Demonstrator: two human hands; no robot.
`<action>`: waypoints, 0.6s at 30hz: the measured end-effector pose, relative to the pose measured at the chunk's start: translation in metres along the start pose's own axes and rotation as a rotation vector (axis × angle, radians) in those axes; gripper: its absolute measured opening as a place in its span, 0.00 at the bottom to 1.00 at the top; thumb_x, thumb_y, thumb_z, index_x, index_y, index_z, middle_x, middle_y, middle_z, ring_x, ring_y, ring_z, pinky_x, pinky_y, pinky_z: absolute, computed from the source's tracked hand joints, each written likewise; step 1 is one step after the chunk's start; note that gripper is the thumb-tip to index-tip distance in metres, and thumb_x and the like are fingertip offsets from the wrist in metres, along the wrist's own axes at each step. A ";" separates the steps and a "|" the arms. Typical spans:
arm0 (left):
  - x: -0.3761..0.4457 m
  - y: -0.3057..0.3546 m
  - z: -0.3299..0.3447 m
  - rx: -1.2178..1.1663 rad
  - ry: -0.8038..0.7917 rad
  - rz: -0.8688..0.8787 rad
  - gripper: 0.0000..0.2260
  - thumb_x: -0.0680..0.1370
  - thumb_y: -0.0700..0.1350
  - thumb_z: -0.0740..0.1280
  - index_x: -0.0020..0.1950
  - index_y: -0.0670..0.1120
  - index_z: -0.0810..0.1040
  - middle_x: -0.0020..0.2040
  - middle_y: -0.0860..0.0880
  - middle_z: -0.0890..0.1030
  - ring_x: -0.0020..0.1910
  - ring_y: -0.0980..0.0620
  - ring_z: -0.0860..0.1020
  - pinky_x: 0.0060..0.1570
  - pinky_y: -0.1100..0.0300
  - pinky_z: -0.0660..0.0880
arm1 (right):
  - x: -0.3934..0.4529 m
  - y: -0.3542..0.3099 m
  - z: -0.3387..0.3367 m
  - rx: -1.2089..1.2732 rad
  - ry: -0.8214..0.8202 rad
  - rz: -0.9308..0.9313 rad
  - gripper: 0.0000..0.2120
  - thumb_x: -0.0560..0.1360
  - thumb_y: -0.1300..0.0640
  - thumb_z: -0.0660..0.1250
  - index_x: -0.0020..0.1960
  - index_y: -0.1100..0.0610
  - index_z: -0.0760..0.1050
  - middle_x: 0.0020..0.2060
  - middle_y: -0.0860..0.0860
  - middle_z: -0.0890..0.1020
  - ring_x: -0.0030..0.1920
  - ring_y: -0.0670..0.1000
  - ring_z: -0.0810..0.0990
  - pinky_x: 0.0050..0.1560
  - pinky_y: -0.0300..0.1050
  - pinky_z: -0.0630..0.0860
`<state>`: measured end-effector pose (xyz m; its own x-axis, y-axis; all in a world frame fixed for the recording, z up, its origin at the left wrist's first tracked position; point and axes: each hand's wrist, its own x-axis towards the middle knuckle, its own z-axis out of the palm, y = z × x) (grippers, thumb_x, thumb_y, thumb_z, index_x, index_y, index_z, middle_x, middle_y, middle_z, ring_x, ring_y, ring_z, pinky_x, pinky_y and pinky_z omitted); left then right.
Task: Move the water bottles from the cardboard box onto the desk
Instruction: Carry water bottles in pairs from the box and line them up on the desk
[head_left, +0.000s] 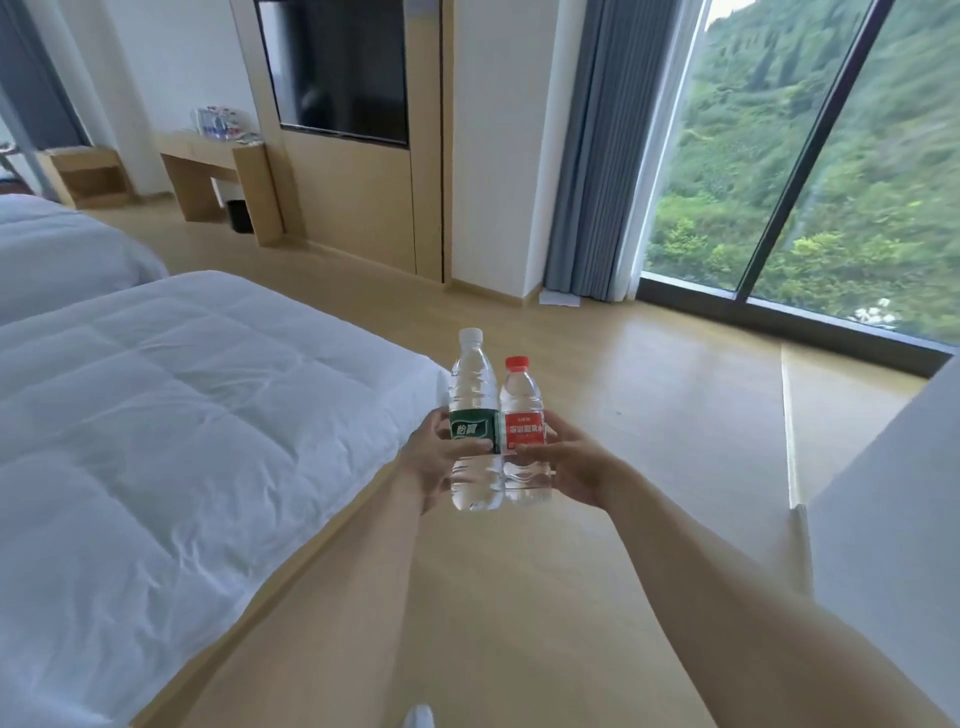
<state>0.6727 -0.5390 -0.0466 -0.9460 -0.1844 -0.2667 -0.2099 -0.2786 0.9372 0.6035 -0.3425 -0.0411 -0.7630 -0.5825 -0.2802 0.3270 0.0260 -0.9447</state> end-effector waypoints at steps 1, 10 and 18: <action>0.019 0.003 -0.002 0.011 -0.017 -0.005 0.30 0.68 0.36 0.79 0.66 0.50 0.73 0.59 0.45 0.82 0.55 0.41 0.83 0.50 0.42 0.81 | 0.016 -0.004 -0.005 0.007 0.022 0.002 0.30 0.73 0.74 0.69 0.70 0.54 0.71 0.50 0.56 0.81 0.47 0.54 0.81 0.47 0.53 0.76; 0.179 0.051 -0.037 0.146 -0.106 -0.060 0.28 0.70 0.36 0.78 0.66 0.52 0.73 0.57 0.44 0.83 0.53 0.42 0.84 0.53 0.36 0.80 | 0.157 -0.035 -0.027 0.000 0.136 0.054 0.29 0.73 0.69 0.72 0.67 0.47 0.72 0.55 0.53 0.83 0.58 0.55 0.81 0.65 0.60 0.71; 0.296 0.077 -0.023 0.252 -0.187 -0.075 0.26 0.71 0.37 0.78 0.65 0.50 0.73 0.54 0.44 0.84 0.52 0.43 0.85 0.52 0.38 0.81 | 0.242 -0.065 -0.070 0.007 0.243 0.055 0.30 0.72 0.72 0.73 0.68 0.52 0.70 0.54 0.56 0.83 0.56 0.57 0.81 0.66 0.63 0.72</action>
<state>0.3818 -0.6363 -0.0587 -0.9496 0.0109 -0.3133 -0.3135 -0.0384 0.9488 0.3588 -0.4281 -0.0593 -0.8554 -0.3675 -0.3651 0.3751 0.0466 -0.9258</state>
